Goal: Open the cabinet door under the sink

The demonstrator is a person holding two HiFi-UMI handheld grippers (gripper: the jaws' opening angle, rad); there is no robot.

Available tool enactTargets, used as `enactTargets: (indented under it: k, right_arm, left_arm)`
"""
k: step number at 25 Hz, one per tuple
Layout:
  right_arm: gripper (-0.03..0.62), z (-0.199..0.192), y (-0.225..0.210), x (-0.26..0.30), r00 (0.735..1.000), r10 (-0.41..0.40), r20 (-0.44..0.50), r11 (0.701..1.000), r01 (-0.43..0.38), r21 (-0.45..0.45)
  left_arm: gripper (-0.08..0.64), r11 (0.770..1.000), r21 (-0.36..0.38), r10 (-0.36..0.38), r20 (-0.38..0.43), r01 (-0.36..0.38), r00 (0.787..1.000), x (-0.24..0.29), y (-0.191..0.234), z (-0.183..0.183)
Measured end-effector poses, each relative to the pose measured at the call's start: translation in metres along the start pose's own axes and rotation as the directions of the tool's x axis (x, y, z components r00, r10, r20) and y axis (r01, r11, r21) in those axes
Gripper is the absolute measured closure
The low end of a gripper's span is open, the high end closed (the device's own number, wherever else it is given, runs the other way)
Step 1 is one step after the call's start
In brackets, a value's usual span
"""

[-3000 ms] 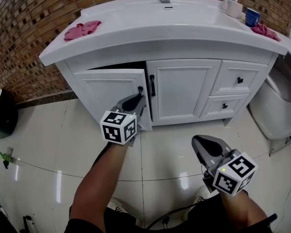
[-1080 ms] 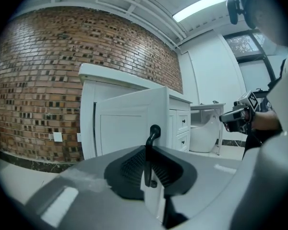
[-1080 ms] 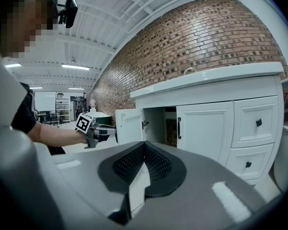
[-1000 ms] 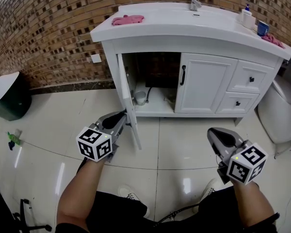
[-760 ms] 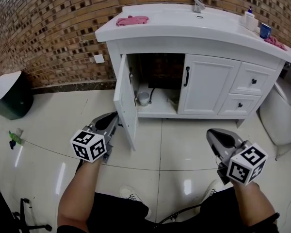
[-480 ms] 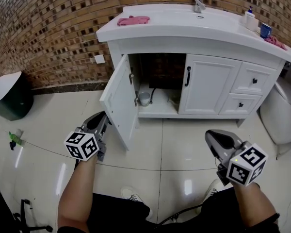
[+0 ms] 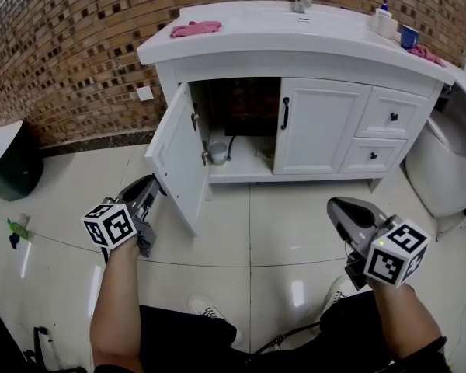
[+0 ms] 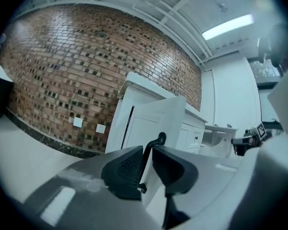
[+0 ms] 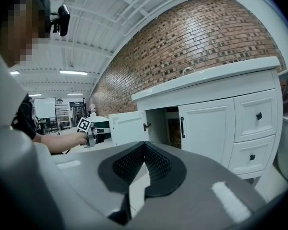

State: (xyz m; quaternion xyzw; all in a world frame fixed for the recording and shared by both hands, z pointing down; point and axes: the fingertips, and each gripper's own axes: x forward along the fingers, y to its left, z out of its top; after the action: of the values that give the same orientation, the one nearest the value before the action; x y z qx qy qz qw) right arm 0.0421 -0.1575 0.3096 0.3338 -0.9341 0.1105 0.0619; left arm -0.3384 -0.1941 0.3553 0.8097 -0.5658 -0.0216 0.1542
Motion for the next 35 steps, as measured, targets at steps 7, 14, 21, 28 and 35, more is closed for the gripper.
enactTargets:
  k: [7,14,21,28,35]
  right_arm:
    - [0.584,0.002,-0.008,-0.003,1.000,-0.002,0.023,0.998,0.000,0.057]
    - [0.584,0.005,-0.008,-0.004,1.000,0.013,0.025,1.000,-0.013,0.020]
    - [0.584,0.001,-0.015,-0.013,1.000,0.012,0.006,0.999,-0.012,0.032]
    - [0.584,-0.010,-0.010,-0.014,0.999,-0.039,-0.023,0.999,0.039,-0.007]
    - [0.584,-0.014,0.001,-0.026,0.999,-0.035,-0.002,0.999,0.035,0.038]
  left_arm:
    - [0.554,0.998,-0.010,0.060,-0.096,-0.061,0.994,-0.016,-0.009,0.015]
    - [0.555,0.993,0.102,-0.055,-0.061,0.061,0.997,-0.034,-0.091,0.049]
    - [0.555,0.960,0.205,-0.177,-0.087,0.191,0.980,-0.017,-0.193,0.039]
    - [0.555,0.938,0.211,-0.262,-0.085,0.274,0.961,-0.011,-0.241,0.006]
    - [0.555,0.904,0.206,-0.348,-0.152,0.374,0.925,-0.004,-0.265,-0.023]
